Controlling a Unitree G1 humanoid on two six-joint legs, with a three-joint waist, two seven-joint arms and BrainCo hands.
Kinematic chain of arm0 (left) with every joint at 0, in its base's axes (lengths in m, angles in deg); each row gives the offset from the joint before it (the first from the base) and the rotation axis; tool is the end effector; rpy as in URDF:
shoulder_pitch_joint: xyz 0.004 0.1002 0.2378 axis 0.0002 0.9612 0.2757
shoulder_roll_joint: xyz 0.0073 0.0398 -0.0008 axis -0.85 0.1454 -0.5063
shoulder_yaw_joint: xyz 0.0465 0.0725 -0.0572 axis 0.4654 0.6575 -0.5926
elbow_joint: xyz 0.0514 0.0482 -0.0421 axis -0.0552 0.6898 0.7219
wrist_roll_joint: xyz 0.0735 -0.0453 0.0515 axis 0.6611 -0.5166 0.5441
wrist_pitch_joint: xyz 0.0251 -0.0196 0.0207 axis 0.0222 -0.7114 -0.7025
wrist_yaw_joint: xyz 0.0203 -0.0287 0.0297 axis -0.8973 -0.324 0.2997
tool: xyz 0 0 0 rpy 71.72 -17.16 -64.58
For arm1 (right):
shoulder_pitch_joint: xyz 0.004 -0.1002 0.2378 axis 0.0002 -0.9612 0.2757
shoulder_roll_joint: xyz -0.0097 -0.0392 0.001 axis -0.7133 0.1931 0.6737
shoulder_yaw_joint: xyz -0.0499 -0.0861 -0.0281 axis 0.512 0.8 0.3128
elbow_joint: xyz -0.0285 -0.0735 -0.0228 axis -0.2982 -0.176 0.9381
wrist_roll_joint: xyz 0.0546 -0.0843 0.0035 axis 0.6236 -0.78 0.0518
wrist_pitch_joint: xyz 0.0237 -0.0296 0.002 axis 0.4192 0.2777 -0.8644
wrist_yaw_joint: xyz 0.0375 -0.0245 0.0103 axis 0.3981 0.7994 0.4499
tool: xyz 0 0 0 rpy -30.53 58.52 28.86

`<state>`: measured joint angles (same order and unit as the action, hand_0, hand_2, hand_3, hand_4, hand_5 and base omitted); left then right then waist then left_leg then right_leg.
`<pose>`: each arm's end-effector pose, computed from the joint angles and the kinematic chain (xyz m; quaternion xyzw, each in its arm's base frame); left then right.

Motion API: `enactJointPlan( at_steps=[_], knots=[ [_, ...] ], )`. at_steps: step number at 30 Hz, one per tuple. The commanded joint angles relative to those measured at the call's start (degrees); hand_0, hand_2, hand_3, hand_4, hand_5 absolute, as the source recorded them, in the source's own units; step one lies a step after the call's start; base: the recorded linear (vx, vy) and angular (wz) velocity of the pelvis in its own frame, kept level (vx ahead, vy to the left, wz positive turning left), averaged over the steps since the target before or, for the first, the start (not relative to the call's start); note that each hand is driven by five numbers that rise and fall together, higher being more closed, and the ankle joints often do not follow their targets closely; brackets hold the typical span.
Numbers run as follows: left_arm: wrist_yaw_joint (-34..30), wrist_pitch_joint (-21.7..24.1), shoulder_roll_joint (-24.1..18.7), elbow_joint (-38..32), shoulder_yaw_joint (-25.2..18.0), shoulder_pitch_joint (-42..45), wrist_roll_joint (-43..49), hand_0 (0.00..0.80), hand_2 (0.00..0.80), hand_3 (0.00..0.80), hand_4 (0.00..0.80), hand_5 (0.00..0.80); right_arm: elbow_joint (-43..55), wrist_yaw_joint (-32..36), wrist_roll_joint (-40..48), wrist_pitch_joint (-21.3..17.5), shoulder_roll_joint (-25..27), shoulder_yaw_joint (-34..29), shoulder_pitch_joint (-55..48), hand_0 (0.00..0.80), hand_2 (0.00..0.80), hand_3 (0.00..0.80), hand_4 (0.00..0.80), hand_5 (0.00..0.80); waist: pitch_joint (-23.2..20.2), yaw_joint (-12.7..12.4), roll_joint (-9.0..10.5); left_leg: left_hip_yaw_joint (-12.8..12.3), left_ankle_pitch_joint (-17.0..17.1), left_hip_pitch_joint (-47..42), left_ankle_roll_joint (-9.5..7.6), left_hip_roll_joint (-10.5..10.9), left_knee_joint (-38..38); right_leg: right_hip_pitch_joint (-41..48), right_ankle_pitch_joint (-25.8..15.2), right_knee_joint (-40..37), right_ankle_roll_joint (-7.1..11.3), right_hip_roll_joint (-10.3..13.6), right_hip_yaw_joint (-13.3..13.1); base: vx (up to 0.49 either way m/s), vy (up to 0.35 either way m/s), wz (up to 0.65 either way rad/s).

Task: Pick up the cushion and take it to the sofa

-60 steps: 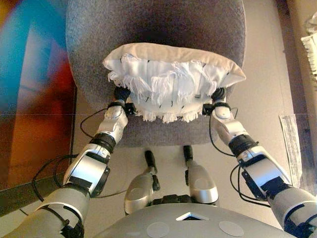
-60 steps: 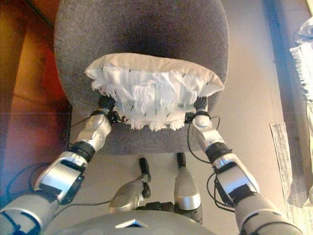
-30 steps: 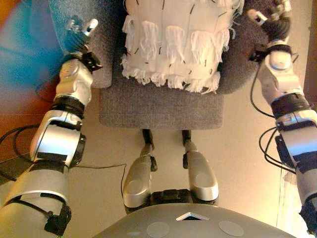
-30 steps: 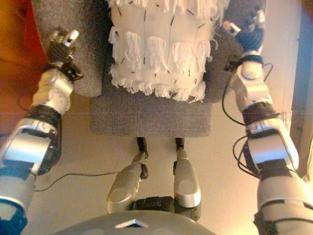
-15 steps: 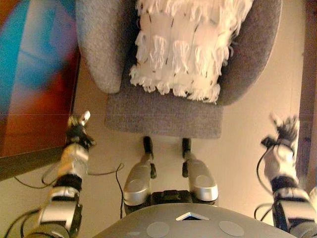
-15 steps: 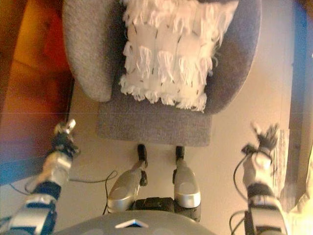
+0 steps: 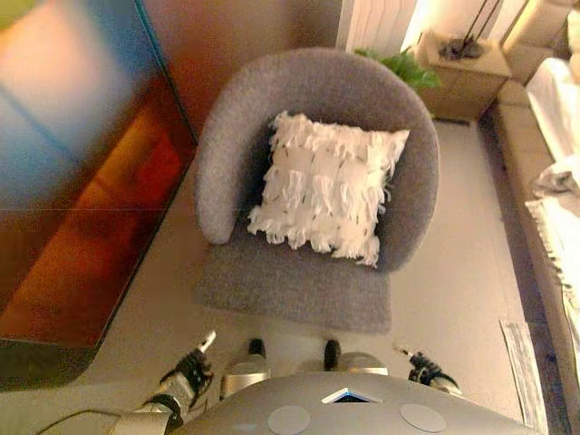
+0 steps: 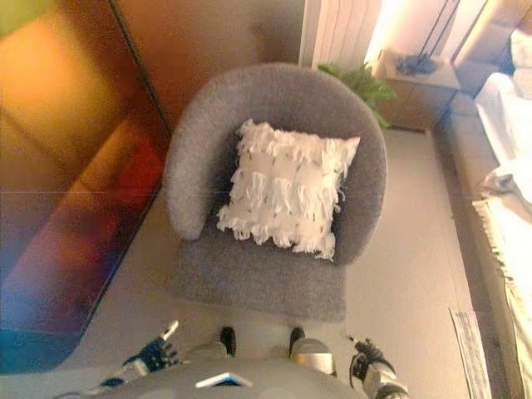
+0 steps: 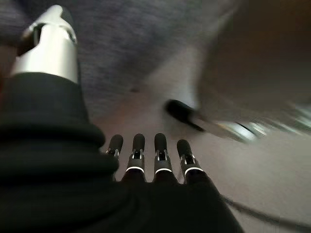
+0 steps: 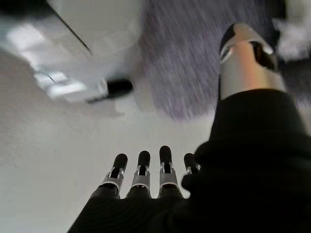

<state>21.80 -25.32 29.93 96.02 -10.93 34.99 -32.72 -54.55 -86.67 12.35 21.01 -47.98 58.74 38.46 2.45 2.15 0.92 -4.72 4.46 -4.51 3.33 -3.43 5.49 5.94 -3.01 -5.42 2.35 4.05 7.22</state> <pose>0.0290 0.2318 -0.1208 -0.1719 0.6404 0.2234 0.7145 0.0292 -0.2139 -0.1236 0.0617 0.6091 -0.1465 0.7770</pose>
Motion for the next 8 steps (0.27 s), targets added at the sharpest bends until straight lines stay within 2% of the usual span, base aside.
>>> enactJointPlan(
  at_steps=[1,8],
  knots=[
    [-0.68,-4.68,1.09,3.72,2.82,-3.69,8.58,0.0,0.0,0.0,0.0,0.0,0.21,6.96,-4.7,-0.92,-0.2,3.26,3.55,0.0,0.0,0.0,0.0,0.0,1.75,-0.1,0.19,-1.23,-8.24,-4.6,-2.3,2.2,-0.49,2.99,3.3,0.47,2.02,1.54,0.67,0.0,0.0,0.0],
    [-0.2,-5.69,2.38,3.24,6.76,-4.44,8.79,0.0,0.0,0.0,0.0,0.0,0.28,8.91,-8.44,-1.19,-0.79,7.92,3.7,0.0,0.0,0.0,0.0,0.0,1.2,-0.45,0.41,-1.26,-8.95,-5.59,-2.78,2.14,-0.49,3.98,3.86,0.49,2.06,1.59,0.96,0.0,0.0,0.0]
  ],
)
